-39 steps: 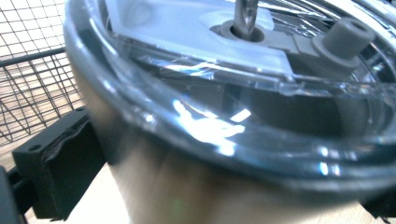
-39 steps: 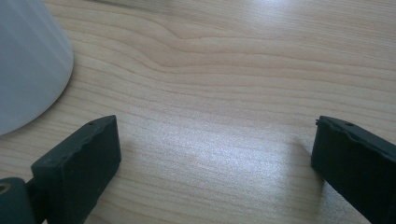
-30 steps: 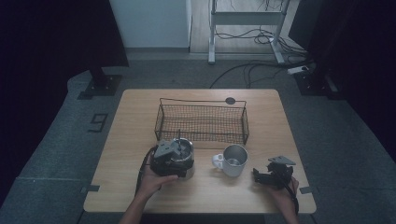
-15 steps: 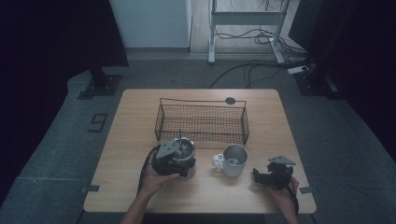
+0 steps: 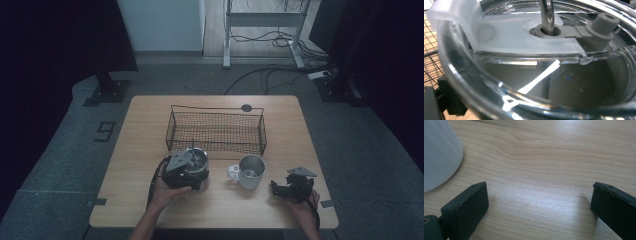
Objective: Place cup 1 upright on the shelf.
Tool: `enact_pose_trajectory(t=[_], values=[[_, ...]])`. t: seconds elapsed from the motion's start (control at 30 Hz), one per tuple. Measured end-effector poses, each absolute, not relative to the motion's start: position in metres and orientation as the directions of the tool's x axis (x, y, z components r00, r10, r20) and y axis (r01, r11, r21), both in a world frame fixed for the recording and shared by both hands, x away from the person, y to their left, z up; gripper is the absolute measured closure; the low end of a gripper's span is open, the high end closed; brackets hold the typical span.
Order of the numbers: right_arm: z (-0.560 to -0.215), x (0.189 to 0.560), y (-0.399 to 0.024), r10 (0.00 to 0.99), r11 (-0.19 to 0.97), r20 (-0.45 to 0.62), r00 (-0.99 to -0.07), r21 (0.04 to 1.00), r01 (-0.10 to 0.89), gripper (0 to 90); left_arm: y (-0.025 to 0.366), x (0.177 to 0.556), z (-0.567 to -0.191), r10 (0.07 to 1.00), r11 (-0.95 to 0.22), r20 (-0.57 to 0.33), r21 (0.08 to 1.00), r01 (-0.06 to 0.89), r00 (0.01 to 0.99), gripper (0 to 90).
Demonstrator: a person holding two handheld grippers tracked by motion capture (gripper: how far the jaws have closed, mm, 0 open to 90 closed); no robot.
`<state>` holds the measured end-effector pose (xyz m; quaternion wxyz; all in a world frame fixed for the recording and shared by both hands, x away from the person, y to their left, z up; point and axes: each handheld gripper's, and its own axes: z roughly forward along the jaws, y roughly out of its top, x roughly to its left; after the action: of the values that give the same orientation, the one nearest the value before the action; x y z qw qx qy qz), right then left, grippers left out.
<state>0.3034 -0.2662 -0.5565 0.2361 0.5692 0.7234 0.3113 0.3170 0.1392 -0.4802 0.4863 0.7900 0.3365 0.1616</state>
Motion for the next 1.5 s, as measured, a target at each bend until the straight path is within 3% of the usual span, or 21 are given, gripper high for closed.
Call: enact_pose_trajectory(t=[1.5], values=[[-0.557,0.303,-0.266,0.971,0.158,0.013,-0.24,0.719,0.677,1.4,0.158,0.312,-0.455,0.675,-0.25,-0.101,0.9,0.356,0.731,3.1]])
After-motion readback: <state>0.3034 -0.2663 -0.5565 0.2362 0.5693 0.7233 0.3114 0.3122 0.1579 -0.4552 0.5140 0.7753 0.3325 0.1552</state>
